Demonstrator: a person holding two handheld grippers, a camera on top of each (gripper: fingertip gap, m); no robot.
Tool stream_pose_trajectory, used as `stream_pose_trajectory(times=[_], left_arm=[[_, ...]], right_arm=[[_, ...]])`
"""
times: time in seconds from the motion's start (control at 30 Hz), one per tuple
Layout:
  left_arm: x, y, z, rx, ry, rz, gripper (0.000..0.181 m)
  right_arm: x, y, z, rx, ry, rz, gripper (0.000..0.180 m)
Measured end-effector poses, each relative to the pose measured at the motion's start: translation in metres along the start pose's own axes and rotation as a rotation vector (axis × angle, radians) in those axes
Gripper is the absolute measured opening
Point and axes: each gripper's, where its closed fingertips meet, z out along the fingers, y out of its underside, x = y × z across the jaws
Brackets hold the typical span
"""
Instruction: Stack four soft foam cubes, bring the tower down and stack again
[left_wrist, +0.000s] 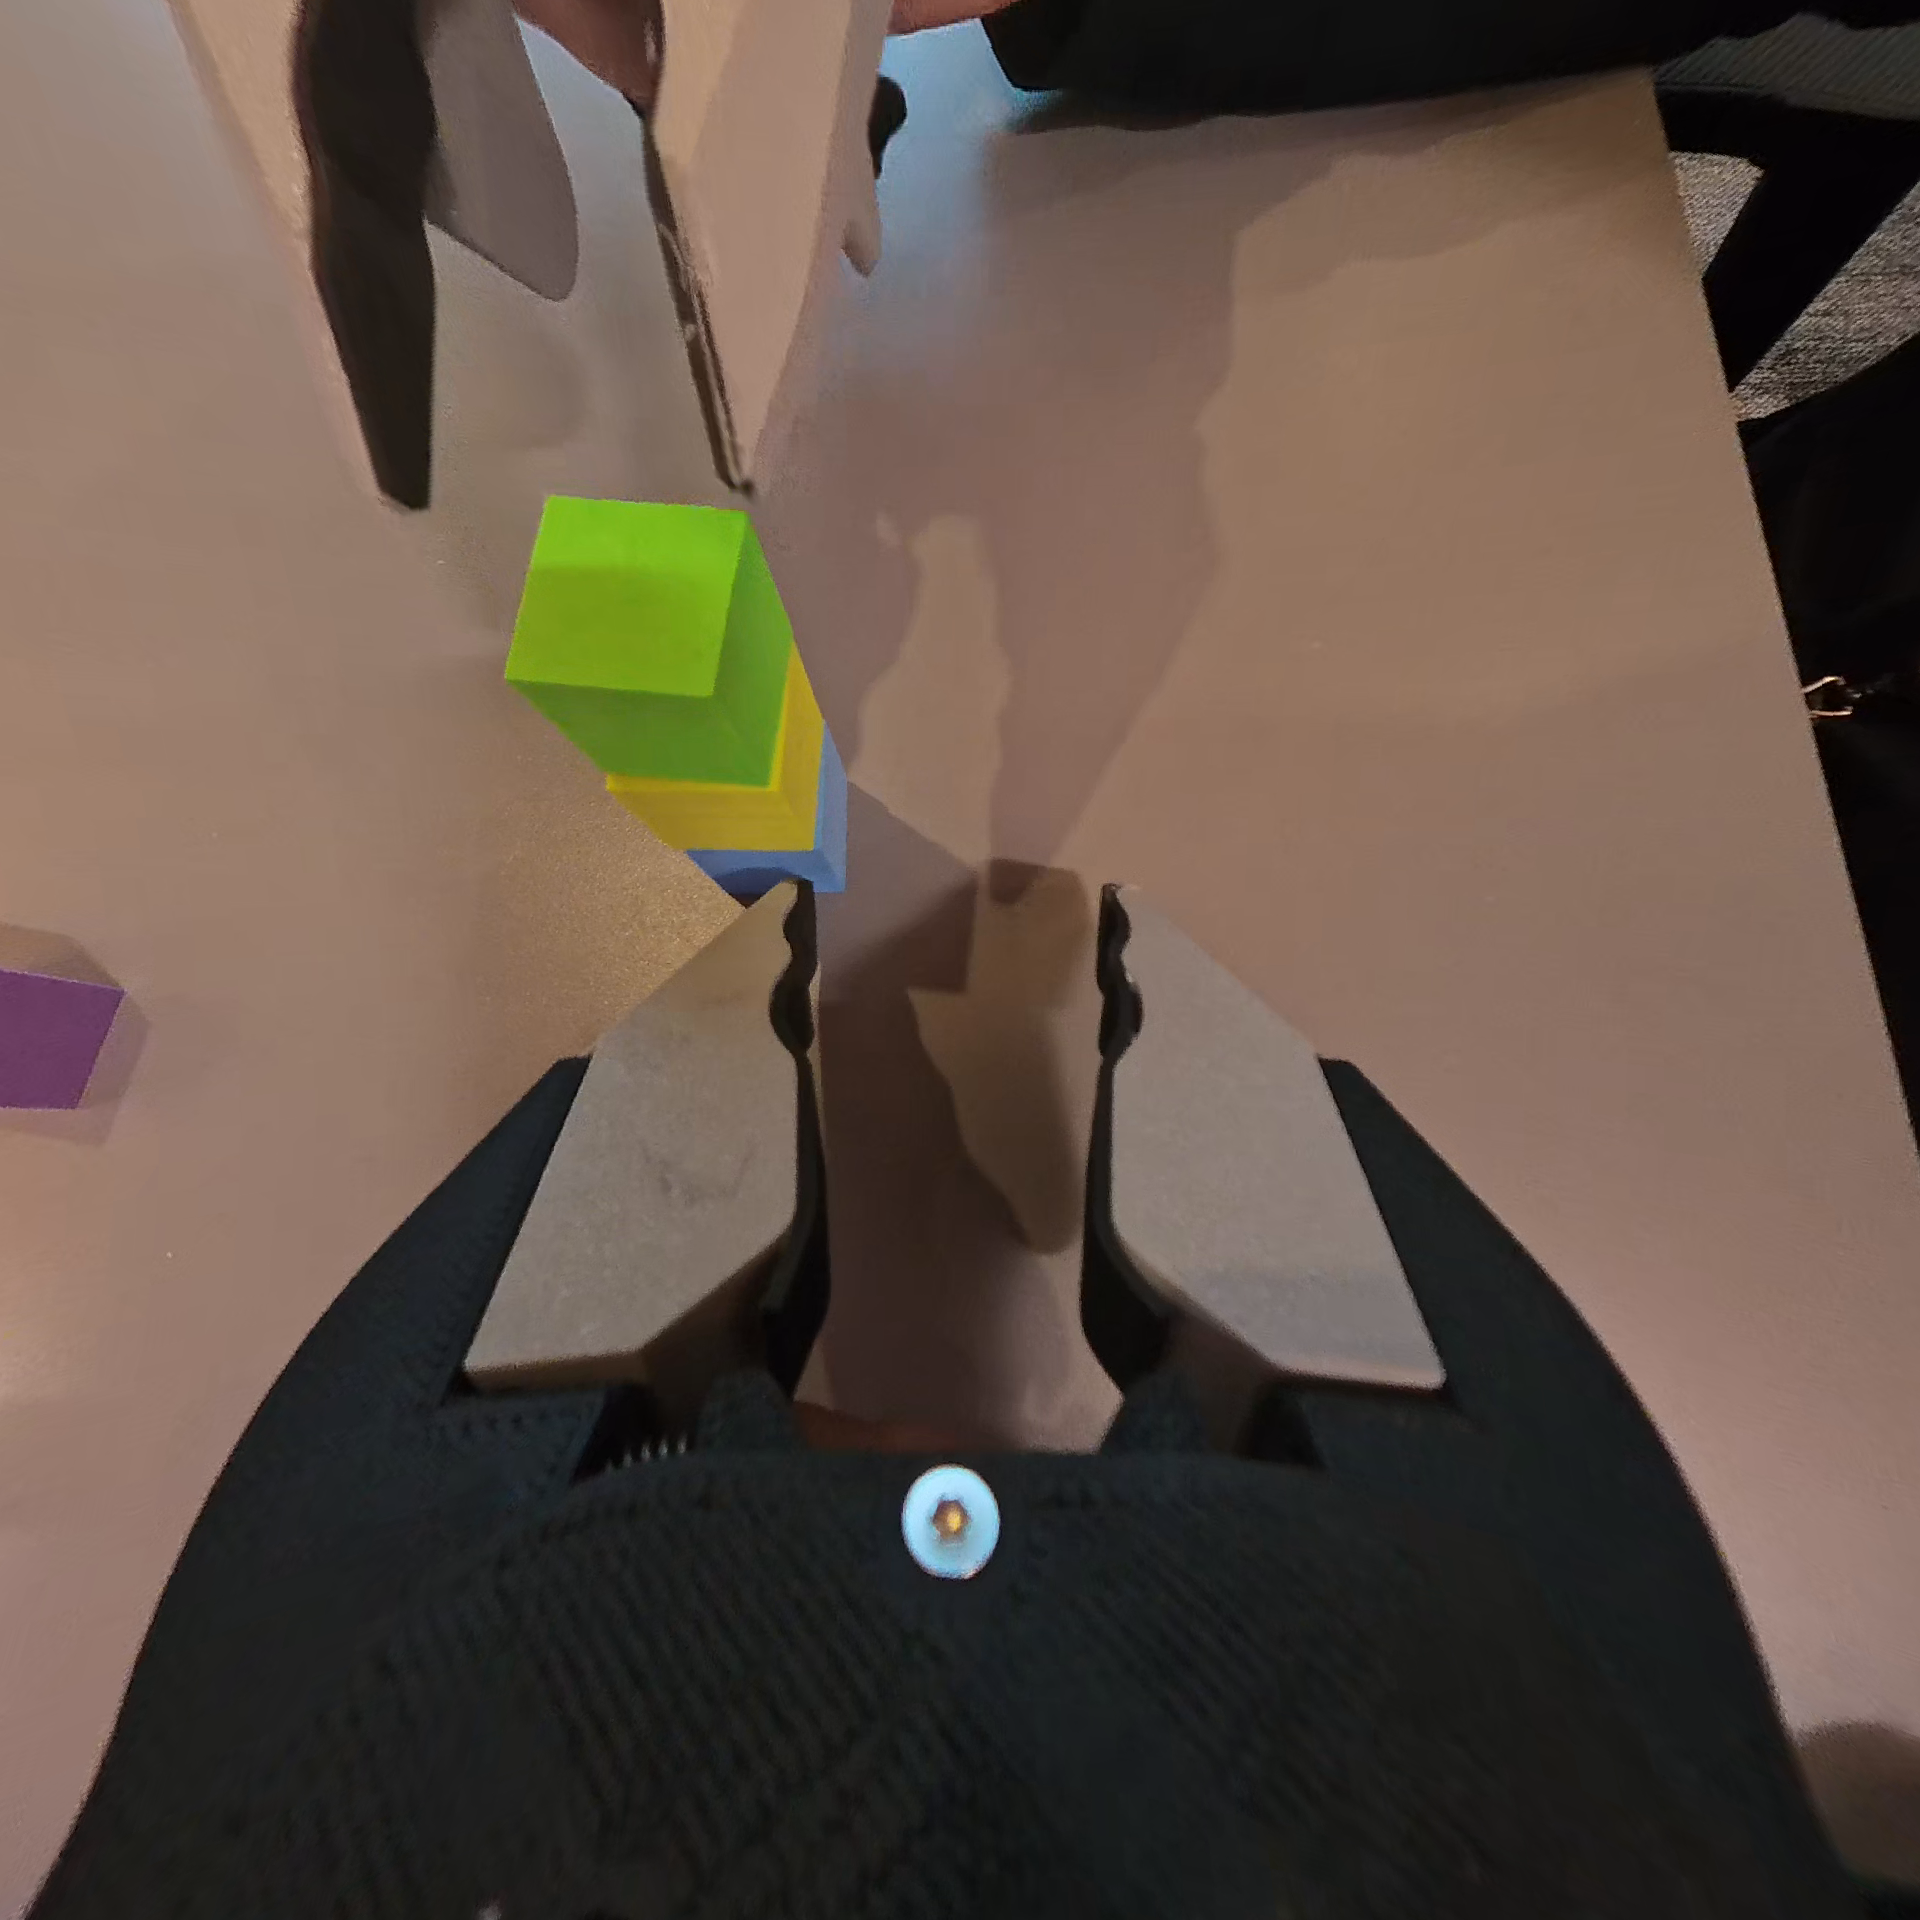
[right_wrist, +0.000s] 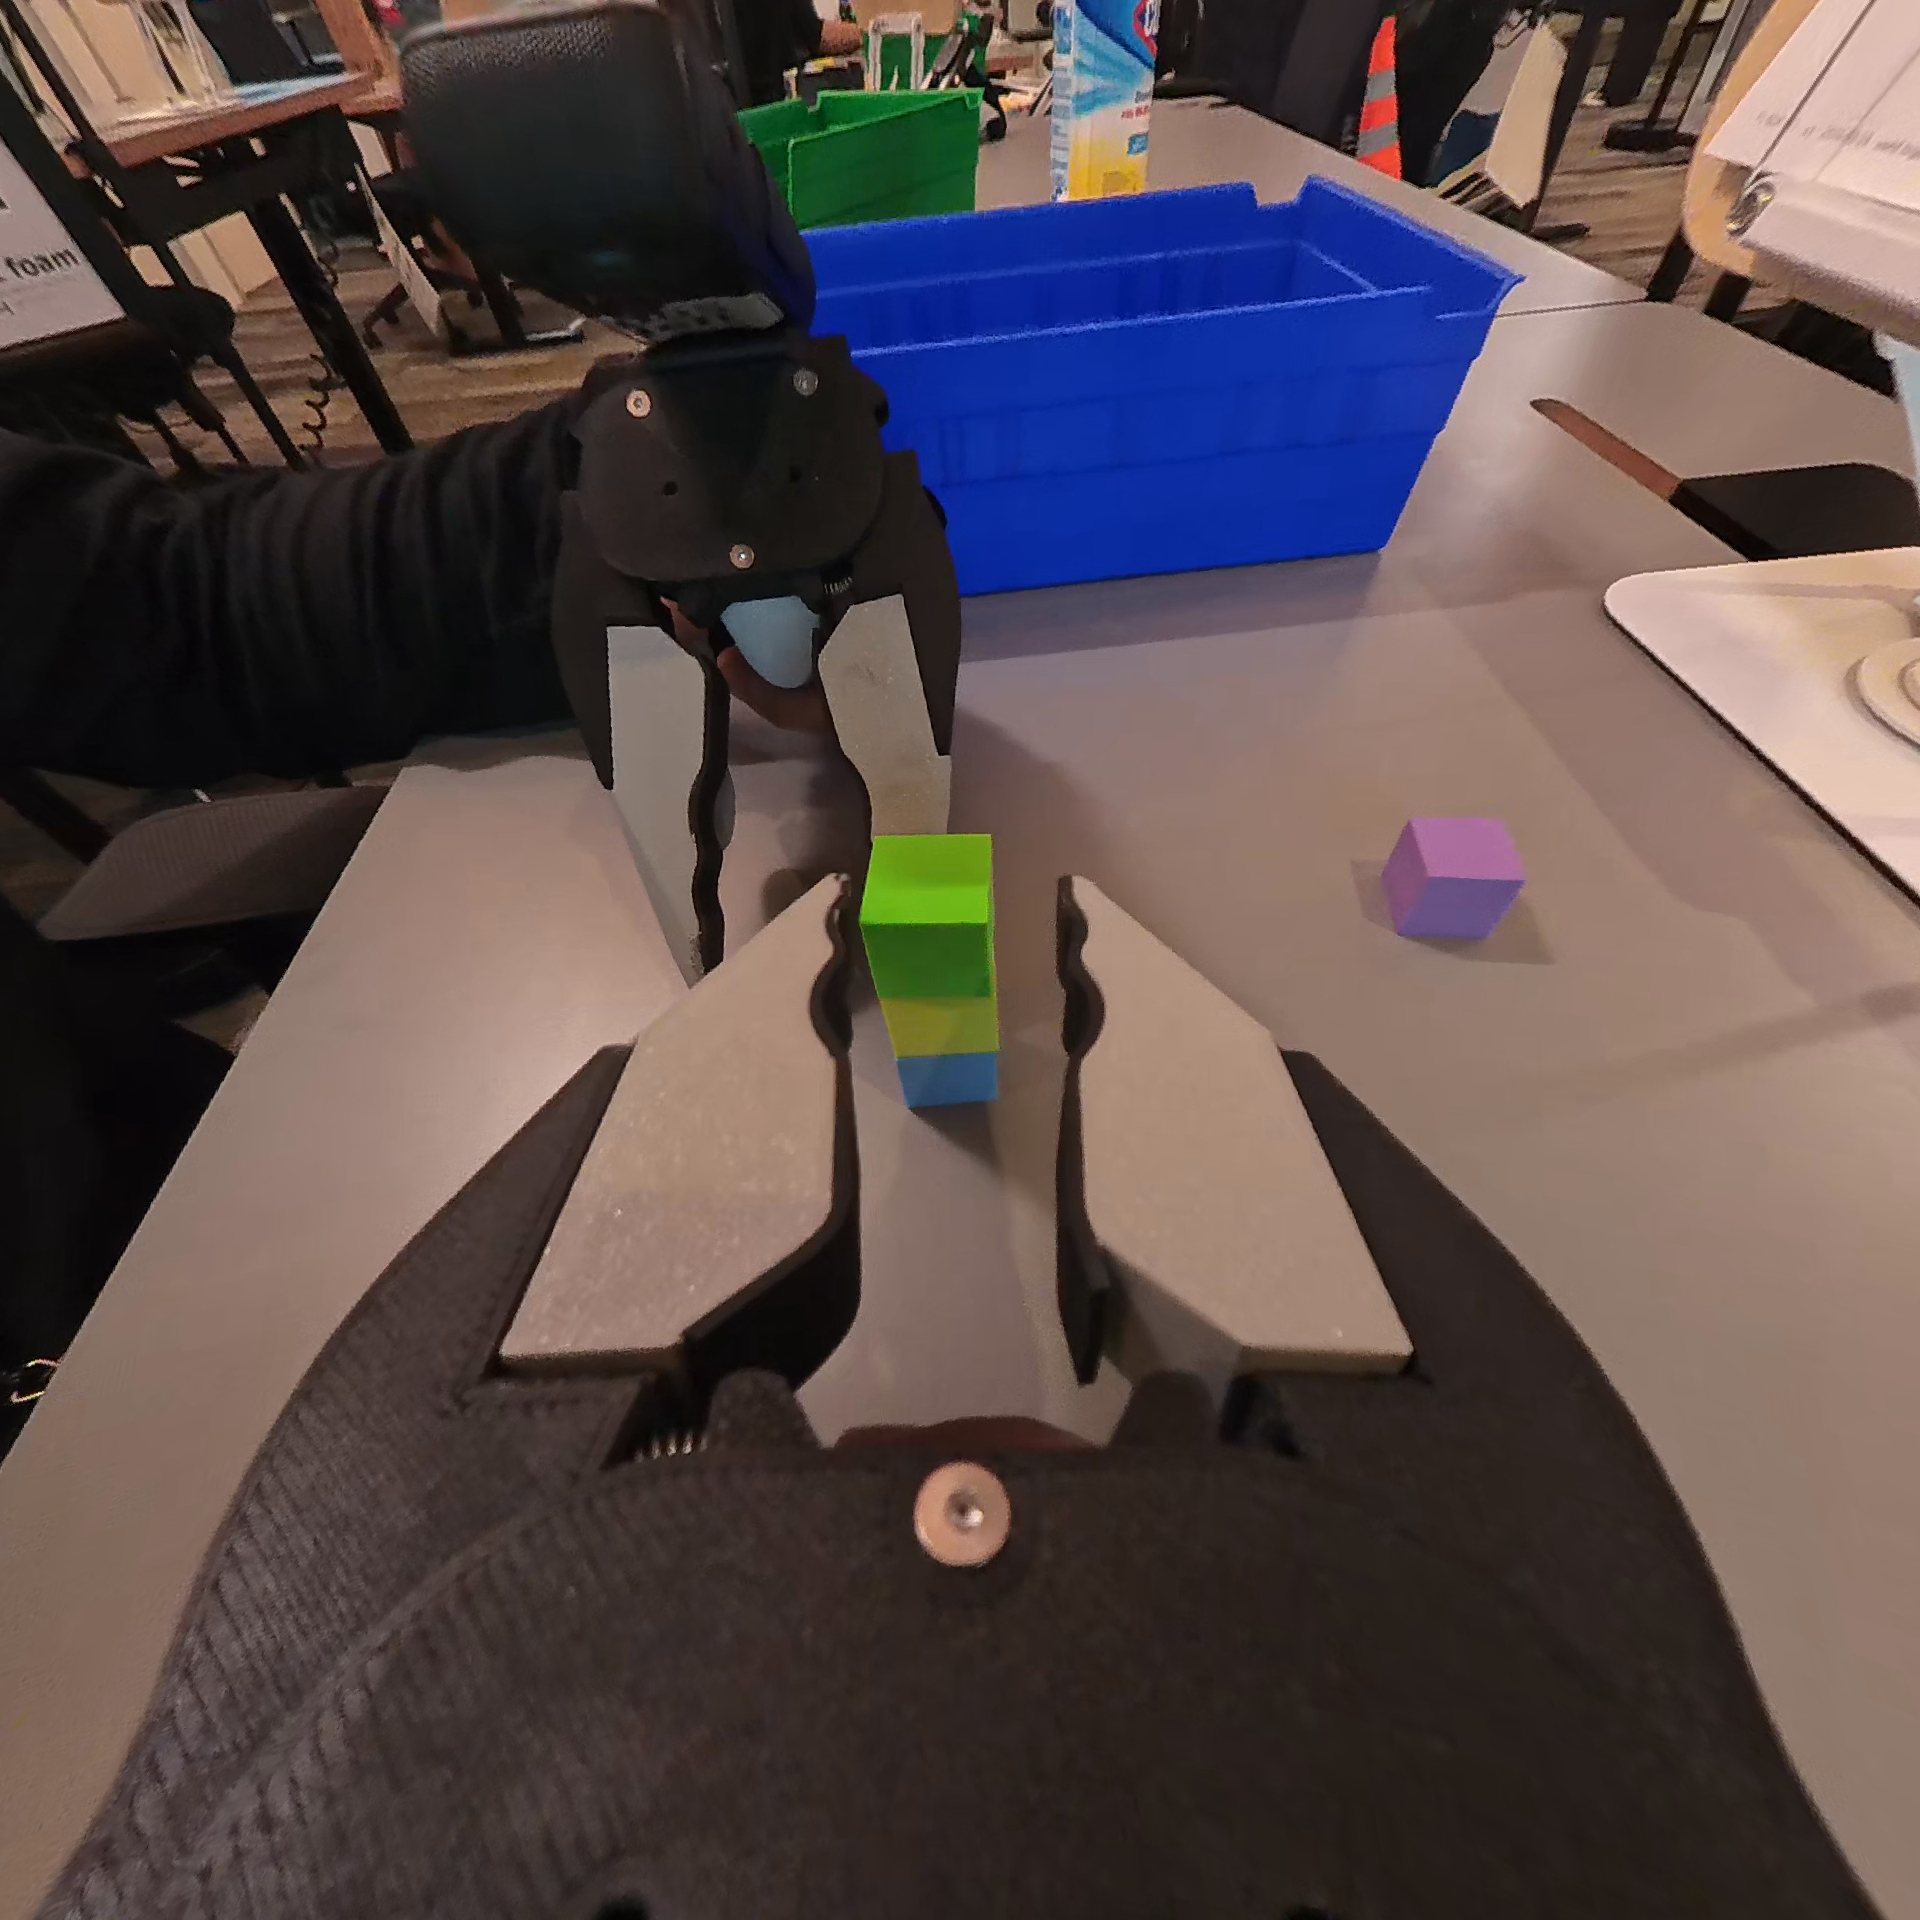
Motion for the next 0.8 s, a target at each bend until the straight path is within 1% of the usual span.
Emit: stream_pose_trajectory(times=[0.07,0.13,0.27,0.63,0.8], left_arm=[[0.0,0.0,0.0,-0.001,0.0,0.0,0.053],[0.0,0.0,0.0,-0.002,0.001,-0.001,0.053],[-0.001,0.001,0.0,0.0,-0.001,-0.004,0.053],[-0.001,0.002,0.001,-0.007,-0.001,-0.005,0.053],[0.0,0.002,0.001,-0.011,-0.001,-0.003,0.053]], right_arm=[[0.002,-0.001,-0.003,0.005,0.008,0.0,0.033],[0.004,0.0,-0.005,0.003,0.011,-0.006,0.026],[0.004,0.001,-0.009,0.001,0.02,-0.036,0.001],[0.001,0.015,0.0,-0.066,-0.004,-0.034,0.0],[0.002,0.017,0.002,-0.073,0.0,-0.025,0.004]])
